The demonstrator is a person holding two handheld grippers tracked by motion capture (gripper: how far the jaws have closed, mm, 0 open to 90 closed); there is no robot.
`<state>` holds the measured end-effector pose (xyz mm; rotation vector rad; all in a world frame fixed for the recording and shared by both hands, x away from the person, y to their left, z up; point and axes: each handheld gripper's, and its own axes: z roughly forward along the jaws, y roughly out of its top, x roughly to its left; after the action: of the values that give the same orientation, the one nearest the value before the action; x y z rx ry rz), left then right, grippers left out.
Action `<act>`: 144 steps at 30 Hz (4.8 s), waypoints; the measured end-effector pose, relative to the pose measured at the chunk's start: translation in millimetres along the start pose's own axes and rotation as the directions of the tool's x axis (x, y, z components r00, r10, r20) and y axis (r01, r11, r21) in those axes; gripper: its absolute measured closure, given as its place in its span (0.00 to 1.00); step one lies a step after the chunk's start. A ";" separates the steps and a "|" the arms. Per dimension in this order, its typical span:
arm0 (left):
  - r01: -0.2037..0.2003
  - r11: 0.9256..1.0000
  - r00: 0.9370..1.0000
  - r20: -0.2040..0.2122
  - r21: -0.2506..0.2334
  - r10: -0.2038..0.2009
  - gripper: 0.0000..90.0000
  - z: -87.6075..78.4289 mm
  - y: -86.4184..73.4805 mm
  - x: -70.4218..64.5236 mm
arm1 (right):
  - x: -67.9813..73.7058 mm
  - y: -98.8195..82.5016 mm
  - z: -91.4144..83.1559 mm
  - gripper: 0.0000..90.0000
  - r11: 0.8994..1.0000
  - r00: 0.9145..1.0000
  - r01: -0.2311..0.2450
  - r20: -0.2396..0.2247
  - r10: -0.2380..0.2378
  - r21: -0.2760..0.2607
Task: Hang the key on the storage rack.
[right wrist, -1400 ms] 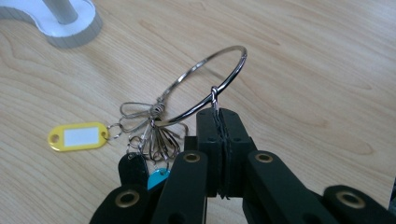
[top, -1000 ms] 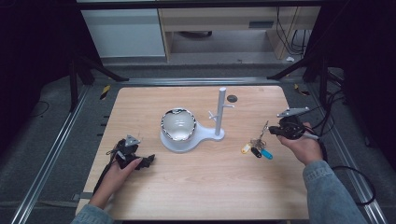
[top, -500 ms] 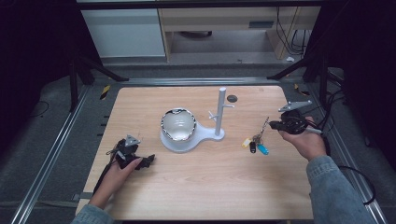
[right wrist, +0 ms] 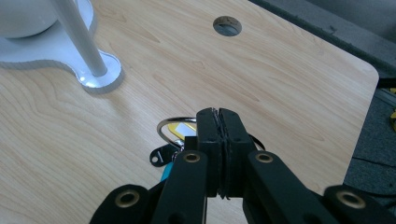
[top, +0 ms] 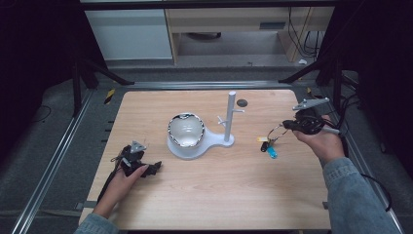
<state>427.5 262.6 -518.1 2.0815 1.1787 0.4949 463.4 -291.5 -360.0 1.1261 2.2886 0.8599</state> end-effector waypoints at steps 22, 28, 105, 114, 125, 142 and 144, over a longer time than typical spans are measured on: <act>0.000 1.000 1.000 0.000 0.000 0.000 0.00 0.0 0.0 0.0 | -1.6 30.7 -19.9 0.99 0.999 0.999 0.048 0.018 -0.048 -0.009; 0.000 1.000 1.000 0.000 0.000 0.000 0.00 0.0 0.0 0.0 | -0.8 41.3 -25.5 0.99 0.998 0.998 0.064 0.013 -0.064 -0.011; 0.004 1.000 1.000 -0.001 -0.003 -0.004 0.00 0.2 0.0 -0.3 | 42.6 110.2 -46.5 0.99 0.979 0.984 0.157 -0.060 -0.166 -0.132; 0.003 1.000 1.000 -0.001 -0.003 -0.003 0.00 0.2 0.0 -0.2 | 50.1 114.0 -49.1 0.99 0.975 0.980 0.169 -0.077 -0.181 -0.142; 0.002 1.000 1.000 -0.001 -0.003 -0.002 0.00 0.2 0.0 -0.2 | 59.1 117.1 -52.7 0.99 0.971 0.975 0.186 -0.091 -0.201 -0.150; 0.000 1.000 1.000 -0.001 -0.003 0.000 0.00 0.2 0.0 -0.1 | 69.4 126.7 -53.2 0.99 0.965 0.968 0.209 -0.106 -0.226 -0.157; 0.000 1.000 1.000 -0.001 -0.003 0.000 0.00 0.2 0.0 -0.1 | 70.0 127.4 -52.7 0.99 0.965 0.968 0.209 -0.109 -0.227 -0.157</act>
<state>427.6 262.5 -518.2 2.0788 1.1781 0.4970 459.2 -191.7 -241.9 0.7596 2.3535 1.0144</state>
